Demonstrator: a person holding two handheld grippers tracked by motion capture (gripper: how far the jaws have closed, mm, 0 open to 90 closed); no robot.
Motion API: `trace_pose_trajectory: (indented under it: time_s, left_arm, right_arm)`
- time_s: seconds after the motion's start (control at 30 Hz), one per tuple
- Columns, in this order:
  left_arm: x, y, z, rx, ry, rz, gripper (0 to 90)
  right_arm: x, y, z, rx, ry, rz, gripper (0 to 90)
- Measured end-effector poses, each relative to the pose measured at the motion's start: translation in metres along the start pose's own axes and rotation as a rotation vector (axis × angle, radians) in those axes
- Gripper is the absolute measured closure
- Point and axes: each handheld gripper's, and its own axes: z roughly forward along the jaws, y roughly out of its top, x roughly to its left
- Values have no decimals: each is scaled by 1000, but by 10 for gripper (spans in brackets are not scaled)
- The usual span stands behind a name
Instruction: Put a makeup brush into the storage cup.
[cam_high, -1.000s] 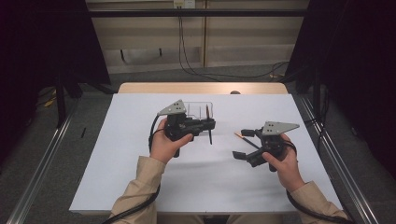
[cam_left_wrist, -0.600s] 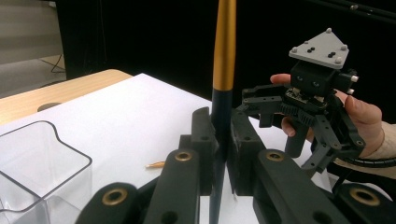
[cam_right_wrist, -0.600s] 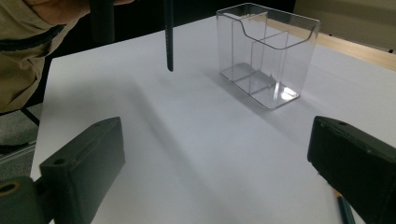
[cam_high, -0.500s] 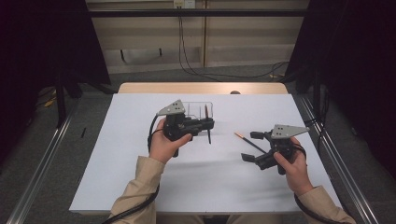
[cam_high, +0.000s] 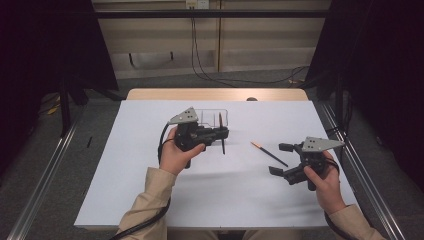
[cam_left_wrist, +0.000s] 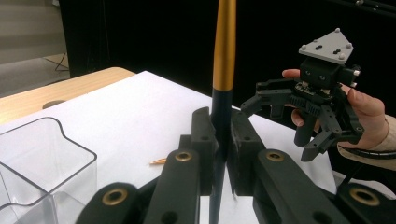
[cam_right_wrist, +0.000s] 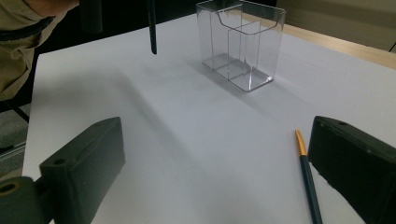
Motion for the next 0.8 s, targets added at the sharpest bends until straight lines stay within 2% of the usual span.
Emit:
trace_pose_trajectory:
  time_s: [0.57, 0.8]
  left_arm:
    - [1, -1, -3, 6, 12, -3, 831]
    - [2, -1, -5, 8, 20, 1, 831]
  right_arm:
    - [-3, -14, -15, 21, -21, 11, 33]
    - [-4, -20, -23, 12, -33, 14, 33]
